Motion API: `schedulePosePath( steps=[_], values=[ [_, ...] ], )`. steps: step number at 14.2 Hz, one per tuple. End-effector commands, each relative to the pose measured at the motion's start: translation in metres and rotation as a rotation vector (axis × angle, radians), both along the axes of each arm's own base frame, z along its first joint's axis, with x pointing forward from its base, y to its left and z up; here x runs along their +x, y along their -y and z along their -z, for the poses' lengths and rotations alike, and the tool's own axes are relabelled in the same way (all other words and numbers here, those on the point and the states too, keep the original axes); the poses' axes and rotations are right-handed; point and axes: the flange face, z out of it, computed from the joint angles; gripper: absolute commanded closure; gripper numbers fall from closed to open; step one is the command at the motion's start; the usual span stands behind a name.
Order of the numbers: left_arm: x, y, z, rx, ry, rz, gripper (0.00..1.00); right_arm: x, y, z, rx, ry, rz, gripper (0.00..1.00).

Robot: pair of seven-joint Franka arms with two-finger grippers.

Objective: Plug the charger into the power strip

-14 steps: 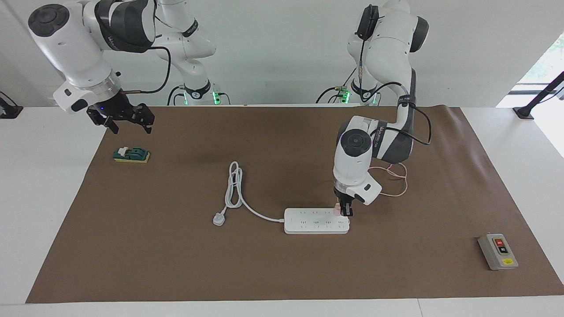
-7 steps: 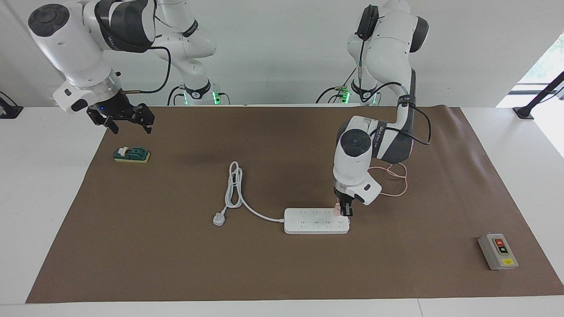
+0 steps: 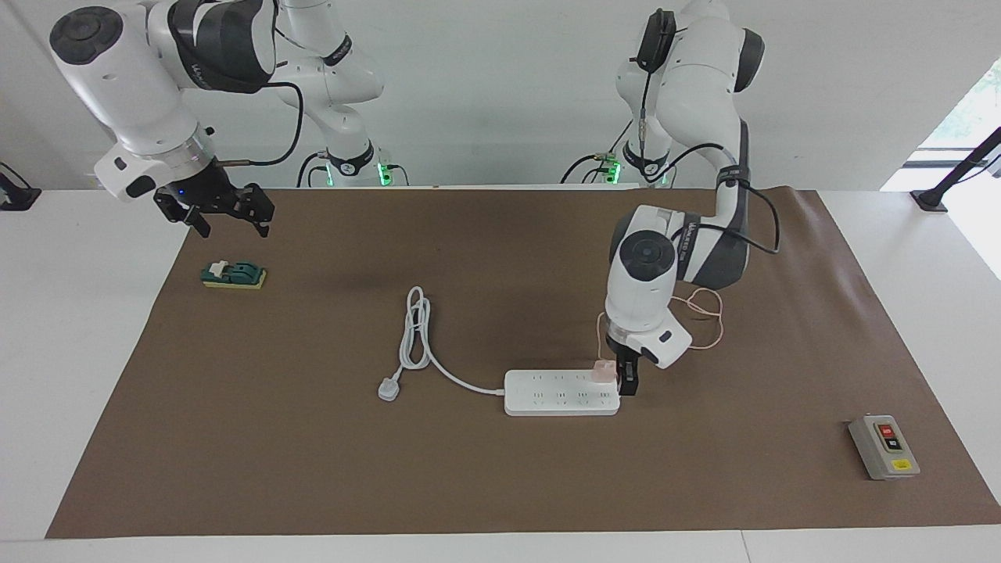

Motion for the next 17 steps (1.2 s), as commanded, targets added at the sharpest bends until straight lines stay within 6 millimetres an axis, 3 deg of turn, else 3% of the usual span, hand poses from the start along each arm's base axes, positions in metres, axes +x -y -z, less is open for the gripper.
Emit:
schedulePosePath(
  steps=[1,5,8,10,13,16,17],
  values=[
    [-0.004,-0.064,-0.079,0.023,-0.003,0.101,0.00,-0.005,0.002,-0.005,-0.008,-0.003,-0.022,0.00],
    [-0.001,-0.167,-0.131,0.041,-0.082,0.377,0.00,-0.005,0.002,-0.005,-0.008,-0.003,-0.022,0.00],
    [-0.018,-0.246,-0.186,0.066,-0.078,0.626,0.00,-0.005,0.002,-0.005,-0.008,-0.003,-0.021,0.00],
    [-0.030,-0.280,-0.202,0.054,-0.099,0.714,0.00,-0.005,0.002,-0.005,-0.008,-0.003,-0.022,0.00],
    [-0.059,-0.310,-0.230,0.027,-0.156,0.879,0.00,-0.005,0.002,-0.005,-0.008,-0.003,-0.022,0.00],
    [-0.093,-0.325,-0.268,-0.011,-0.137,0.992,0.00,-0.005,0.002,-0.005,-0.008,-0.003,-0.022,0.00],
    [-0.100,-0.320,-0.269,-0.033,-0.128,1.028,0.00,-0.005,0.002,-0.005,-0.008,-0.003,-0.021,0.00]
  ],
)
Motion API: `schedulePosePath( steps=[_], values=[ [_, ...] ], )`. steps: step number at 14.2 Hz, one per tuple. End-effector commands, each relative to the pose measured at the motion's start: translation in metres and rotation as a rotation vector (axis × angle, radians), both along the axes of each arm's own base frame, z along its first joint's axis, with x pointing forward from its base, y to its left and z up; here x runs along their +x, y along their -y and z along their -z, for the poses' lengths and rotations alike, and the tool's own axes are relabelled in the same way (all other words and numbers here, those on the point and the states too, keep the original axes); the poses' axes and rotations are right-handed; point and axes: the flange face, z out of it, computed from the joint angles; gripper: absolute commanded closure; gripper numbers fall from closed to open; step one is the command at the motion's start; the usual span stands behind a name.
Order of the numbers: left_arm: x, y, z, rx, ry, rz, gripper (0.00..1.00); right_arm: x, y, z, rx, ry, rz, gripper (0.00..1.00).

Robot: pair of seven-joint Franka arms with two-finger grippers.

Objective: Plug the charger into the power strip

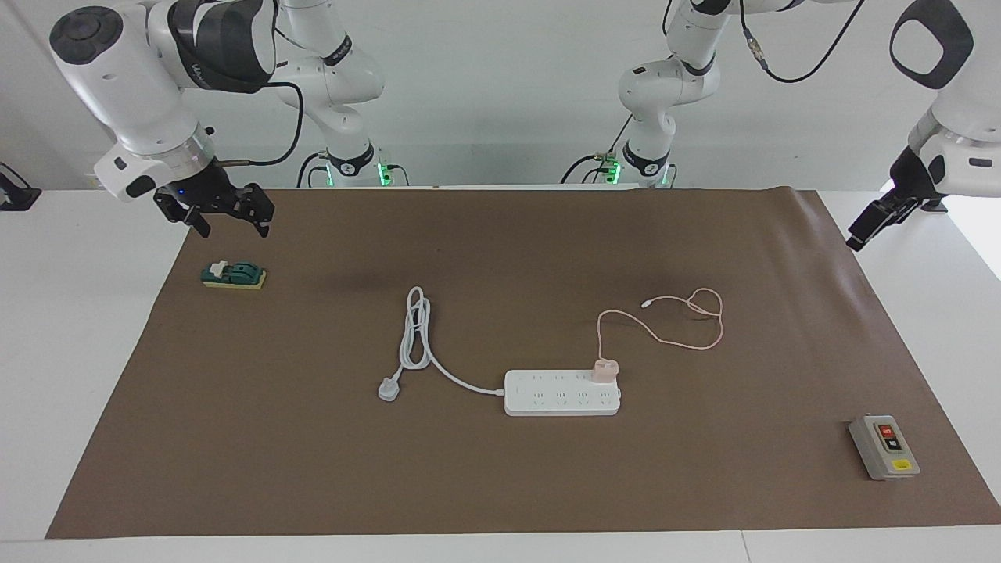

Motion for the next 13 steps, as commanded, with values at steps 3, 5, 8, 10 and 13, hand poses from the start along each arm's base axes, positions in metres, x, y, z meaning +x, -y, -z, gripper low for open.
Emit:
schedulePosePath(
  steps=[3,5,8,10,13],
  values=[
    [-0.035,0.068,0.025,-0.059,-0.100,0.249,0.00,-0.004,0.002,-0.005,-0.008,-0.004,-0.022,0.00],
    [-0.052,0.089,0.032,-0.051,-0.060,0.277,0.00,-0.004,0.002,-0.005,-0.008,-0.004,-0.022,0.00],
    [-0.057,0.107,0.026,-0.046,-0.026,0.326,0.00,-0.004,0.002,-0.005,-0.008,-0.004,-0.022,0.00],
    [-0.059,0.115,0.024,-0.045,-0.025,0.349,0.00,-0.004,0.002,-0.005,-0.008,-0.004,-0.022,0.00],
    [-0.059,0.123,0.020,-0.113,0.012,0.376,0.00,-0.004,0.002,-0.005,-0.008,-0.004,-0.021,0.00]
  ],
)
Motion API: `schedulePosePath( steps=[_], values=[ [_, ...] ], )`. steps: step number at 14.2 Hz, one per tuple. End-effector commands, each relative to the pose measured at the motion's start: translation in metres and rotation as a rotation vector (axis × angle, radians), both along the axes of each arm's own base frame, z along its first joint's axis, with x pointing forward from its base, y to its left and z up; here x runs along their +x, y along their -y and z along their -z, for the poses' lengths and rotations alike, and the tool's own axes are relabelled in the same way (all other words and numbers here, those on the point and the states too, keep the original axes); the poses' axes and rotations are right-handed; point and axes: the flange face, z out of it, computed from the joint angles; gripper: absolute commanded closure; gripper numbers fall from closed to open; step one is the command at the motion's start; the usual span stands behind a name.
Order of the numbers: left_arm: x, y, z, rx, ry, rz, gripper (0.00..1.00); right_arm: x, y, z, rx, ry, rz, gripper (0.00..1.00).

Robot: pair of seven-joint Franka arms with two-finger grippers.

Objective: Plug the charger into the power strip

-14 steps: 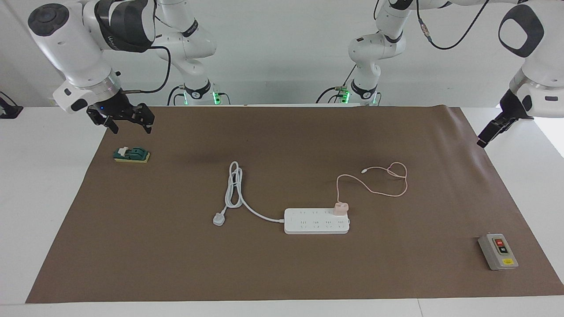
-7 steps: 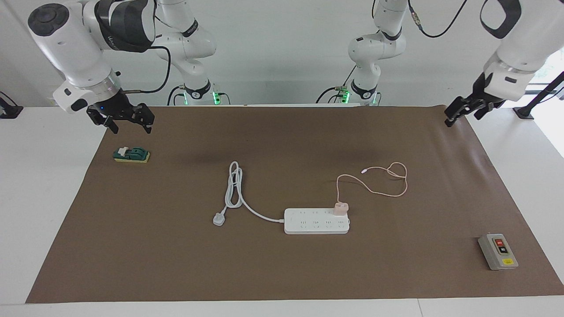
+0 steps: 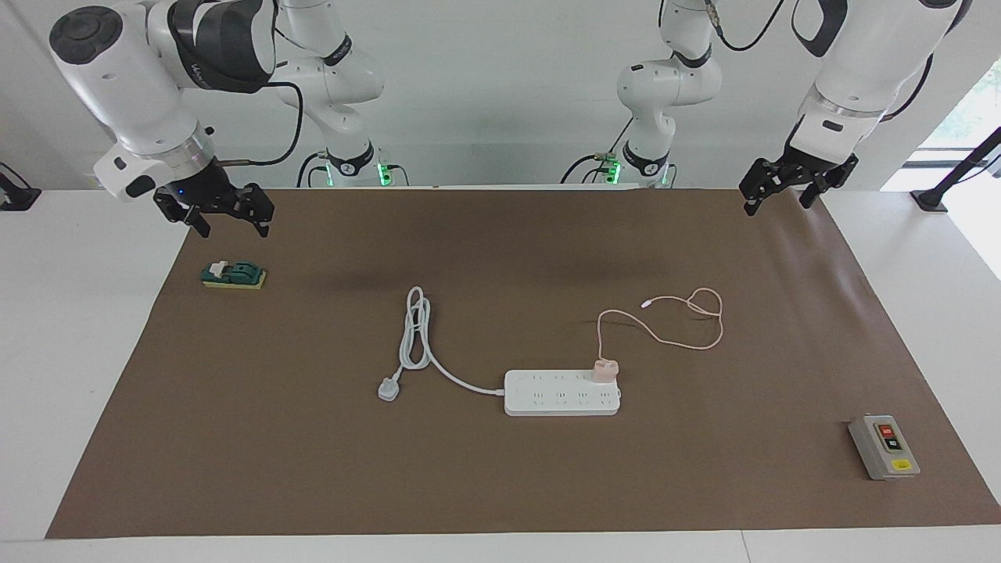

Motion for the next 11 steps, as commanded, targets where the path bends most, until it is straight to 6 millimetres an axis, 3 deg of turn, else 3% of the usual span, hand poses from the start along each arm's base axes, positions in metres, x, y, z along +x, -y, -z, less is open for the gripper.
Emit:
schedulePosePath(
  steps=[1,5,11],
  values=[
    [-0.002,0.004,0.000,-0.062,0.057,0.025,0.00,-0.004,0.002,-0.005,-0.008,-0.004,-0.022,0.00],
    [0.004,0.008,0.004,-0.061,0.079,0.028,0.00,-0.004,0.002,-0.005,-0.008,-0.004,-0.022,0.00],
    [-0.006,0.005,0.012,-0.017,-0.002,0.022,0.00,-0.004,0.003,-0.005,-0.008,-0.004,-0.021,0.00]
  ],
)
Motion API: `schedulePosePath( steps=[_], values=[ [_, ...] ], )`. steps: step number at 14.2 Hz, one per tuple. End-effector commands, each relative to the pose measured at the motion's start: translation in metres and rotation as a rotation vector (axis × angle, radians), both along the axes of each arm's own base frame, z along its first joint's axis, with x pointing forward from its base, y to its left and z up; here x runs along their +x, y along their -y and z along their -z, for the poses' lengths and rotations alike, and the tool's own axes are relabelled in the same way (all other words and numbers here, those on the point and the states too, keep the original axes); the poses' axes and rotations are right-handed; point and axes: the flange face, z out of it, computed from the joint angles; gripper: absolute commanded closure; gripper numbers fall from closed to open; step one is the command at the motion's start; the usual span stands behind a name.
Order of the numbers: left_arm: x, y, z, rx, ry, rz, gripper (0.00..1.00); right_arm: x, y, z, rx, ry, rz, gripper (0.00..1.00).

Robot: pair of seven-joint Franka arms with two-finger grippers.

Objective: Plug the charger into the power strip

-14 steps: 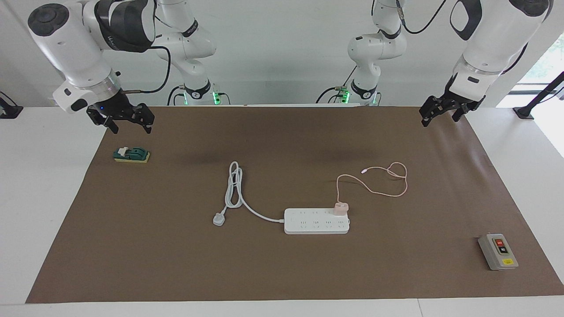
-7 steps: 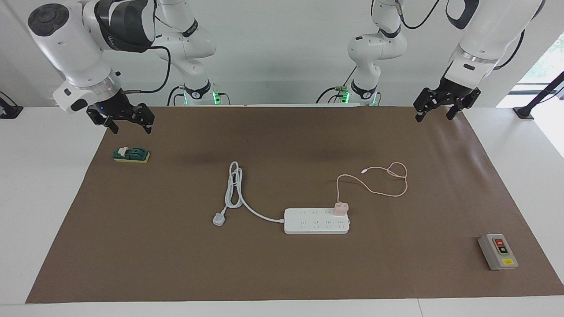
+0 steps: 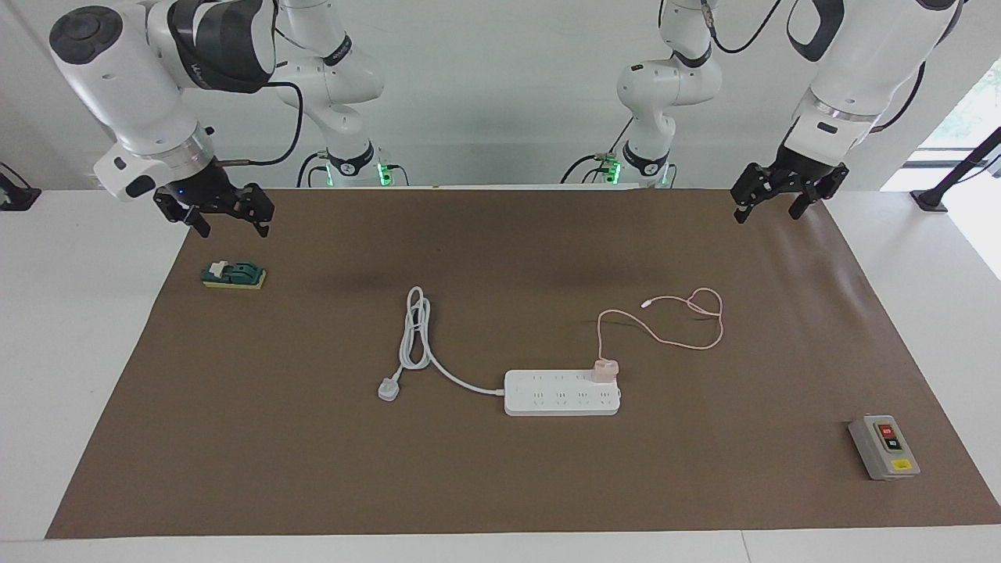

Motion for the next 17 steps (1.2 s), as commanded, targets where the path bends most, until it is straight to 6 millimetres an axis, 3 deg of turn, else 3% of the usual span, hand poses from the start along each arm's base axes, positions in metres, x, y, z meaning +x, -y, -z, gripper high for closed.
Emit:
schedulePosePath(
  steps=[1,17],
  values=[
    [-0.0110,-0.0011,0.0011,0.026,-0.034,0.006,0.00,-0.0044,0.0022,-0.0051,-0.008,-0.004,-0.021,0.00],
    [-0.0162,-0.0024,0.0007,0.051,-0.071,0.115,0.00,-0.0044,0.0022,-0.0051,-0.008,-0.004,-0.021,0.00]
  ],
)
